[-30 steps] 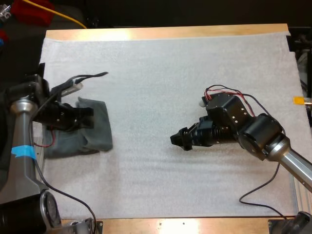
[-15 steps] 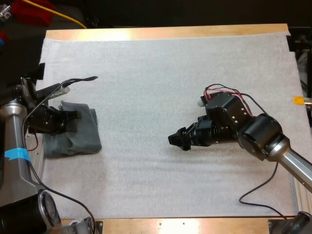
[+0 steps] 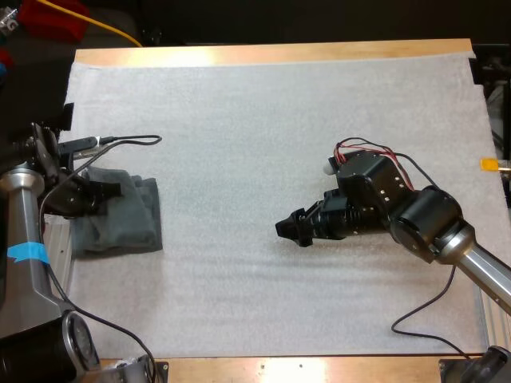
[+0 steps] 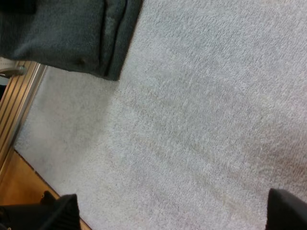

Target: Pick towel from pile, fold and stack

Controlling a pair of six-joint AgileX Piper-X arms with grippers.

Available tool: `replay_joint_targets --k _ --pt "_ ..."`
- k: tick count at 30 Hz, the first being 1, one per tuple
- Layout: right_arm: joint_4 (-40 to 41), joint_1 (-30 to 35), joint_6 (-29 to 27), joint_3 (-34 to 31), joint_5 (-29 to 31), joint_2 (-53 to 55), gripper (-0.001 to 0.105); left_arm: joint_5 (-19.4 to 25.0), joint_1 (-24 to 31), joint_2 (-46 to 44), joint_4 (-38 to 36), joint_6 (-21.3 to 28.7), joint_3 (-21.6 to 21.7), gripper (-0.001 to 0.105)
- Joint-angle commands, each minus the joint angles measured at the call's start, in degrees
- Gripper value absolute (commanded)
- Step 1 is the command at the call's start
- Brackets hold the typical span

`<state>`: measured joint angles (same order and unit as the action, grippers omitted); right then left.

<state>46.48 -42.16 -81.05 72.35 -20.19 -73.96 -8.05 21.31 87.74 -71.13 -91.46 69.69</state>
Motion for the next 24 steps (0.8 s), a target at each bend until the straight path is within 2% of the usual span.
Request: replay_joint_targets --k 1,2,5,12,18,22,24 --pt "0.9 -0.11 -0.62 0.17 -0.66 0.56 0.075 1.06 -0.08 -0.5 0.65 0.05 0.61 0.043" --pt "0.9 -0.11 -0.62 0.17 -0.79 0.56 0.075 1.84 -0.08 -0.5 0.65 0.05 0.61 0.053" --pt "0.9 -0.11 -0.62 0.17 -1.48 0.56 0.075 6.76 -0.08 -0.5 0.64 0.05 0.61 0.07" --pt "0.9 -0.11 -0.2 0.17 -1.55 0.56 0.075 18.25 -0.08 -0.5 -0.18 -1.63 0.61 0.068" --pt "0.9 -0.11 -0.2 0.17 -1.55 0.56 0.075 18.13 -0.77 -1.6 -0.78 -3.0 0.61 0.068" --pt "0.9 -0.11 -0.2 0.17 -1.55 0.56 0.075 14.39 -2.27 -3.53 -0.78 -2.99 0.61 0.068" --pt "0.9 -0.11 -0.2 0.17 -1.55 0.56 0.075 14.2 -3.38 -4.33 -0.78 -2.99 0.61 0.068"
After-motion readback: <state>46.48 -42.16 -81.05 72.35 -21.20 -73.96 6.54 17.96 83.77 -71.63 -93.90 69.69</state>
